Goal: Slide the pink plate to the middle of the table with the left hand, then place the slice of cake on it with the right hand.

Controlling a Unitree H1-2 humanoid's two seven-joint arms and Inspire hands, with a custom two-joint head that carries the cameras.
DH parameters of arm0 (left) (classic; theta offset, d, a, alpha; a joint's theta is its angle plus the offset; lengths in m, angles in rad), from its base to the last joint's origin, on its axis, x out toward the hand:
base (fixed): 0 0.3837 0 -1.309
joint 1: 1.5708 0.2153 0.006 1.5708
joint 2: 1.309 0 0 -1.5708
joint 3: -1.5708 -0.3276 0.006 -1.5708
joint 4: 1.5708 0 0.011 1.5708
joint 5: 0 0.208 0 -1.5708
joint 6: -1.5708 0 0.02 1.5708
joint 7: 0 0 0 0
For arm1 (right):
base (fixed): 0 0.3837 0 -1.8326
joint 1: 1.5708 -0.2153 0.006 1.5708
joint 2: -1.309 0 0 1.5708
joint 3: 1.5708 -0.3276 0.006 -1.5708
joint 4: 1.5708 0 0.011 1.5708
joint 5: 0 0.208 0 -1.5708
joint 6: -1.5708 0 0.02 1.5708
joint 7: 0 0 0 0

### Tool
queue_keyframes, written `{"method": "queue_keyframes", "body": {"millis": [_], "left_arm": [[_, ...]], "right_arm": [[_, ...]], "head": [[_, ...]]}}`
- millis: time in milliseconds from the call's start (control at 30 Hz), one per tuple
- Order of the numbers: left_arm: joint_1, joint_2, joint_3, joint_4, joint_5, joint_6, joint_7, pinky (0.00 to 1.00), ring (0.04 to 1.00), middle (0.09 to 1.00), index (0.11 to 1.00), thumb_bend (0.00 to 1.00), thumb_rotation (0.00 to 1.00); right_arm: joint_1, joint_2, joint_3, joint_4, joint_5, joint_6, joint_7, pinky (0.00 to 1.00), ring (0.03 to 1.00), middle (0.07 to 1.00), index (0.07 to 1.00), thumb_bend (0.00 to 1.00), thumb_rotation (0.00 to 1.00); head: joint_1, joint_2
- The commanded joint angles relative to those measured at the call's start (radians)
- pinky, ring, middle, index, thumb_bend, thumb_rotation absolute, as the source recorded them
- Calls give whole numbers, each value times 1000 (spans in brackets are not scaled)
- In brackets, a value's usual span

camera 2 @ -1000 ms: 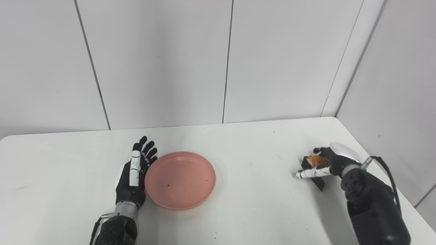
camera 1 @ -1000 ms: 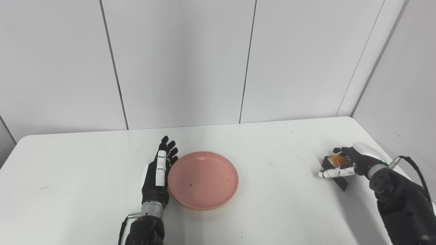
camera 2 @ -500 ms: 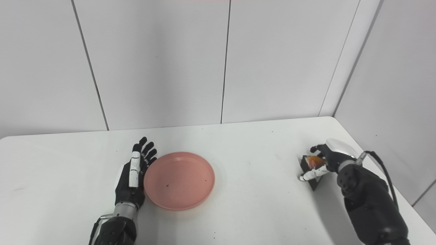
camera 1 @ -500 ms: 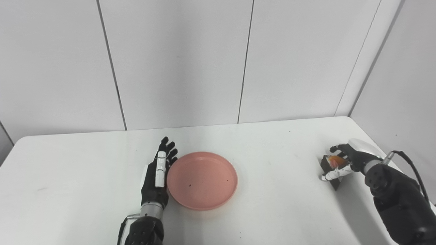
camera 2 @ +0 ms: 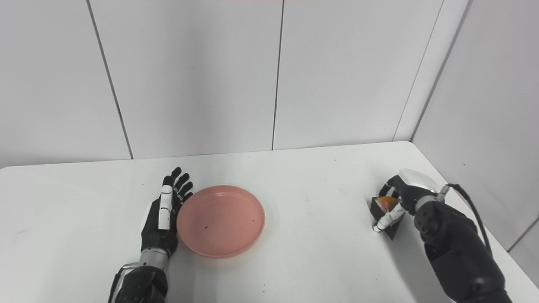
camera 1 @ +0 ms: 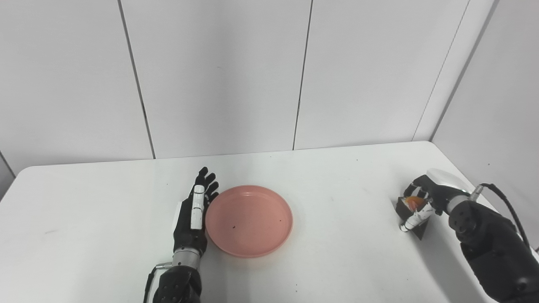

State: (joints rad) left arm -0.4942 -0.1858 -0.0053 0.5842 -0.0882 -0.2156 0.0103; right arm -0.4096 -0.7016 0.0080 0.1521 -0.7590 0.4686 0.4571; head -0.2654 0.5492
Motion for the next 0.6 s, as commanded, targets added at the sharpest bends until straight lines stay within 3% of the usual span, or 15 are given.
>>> {"method": "queue_keyframes", "body": {"millis": [0,167,267,333,567], "left_arm": [[50,1,-1,26,5,-1,-2,923,929,939,929,644,995],[54,-6,5,16,-16,17,-13,942,936,944,931,641,983],[57,-11,6,11,-22,21,-16,949,938,946,935,631,989],[58,-12,6,11,-27,22,-19,957,941,949,944,633,982],[61,-19,4,7,-17,24,-10,951,938,948,946,627,997]], "right_arm": [[-19,-21,-20,-22,-8,-1,-59,193,258,468,483,533,4],[-16,-12,-30,-37,4,-1,-103,189,257,470,479,533,1],[-8,-4,-40,-54,22,-19,-168,173,237,420,482,529,0],[-4,4,-45,-76,32,-26,-203,138,201,462,477,533,0],[6,42,-63,-163,91,-93,-318,125,187,469,476,531,0]], "head": [[3,3],[8,4],[11,3],[12,3],[30,2]]}}
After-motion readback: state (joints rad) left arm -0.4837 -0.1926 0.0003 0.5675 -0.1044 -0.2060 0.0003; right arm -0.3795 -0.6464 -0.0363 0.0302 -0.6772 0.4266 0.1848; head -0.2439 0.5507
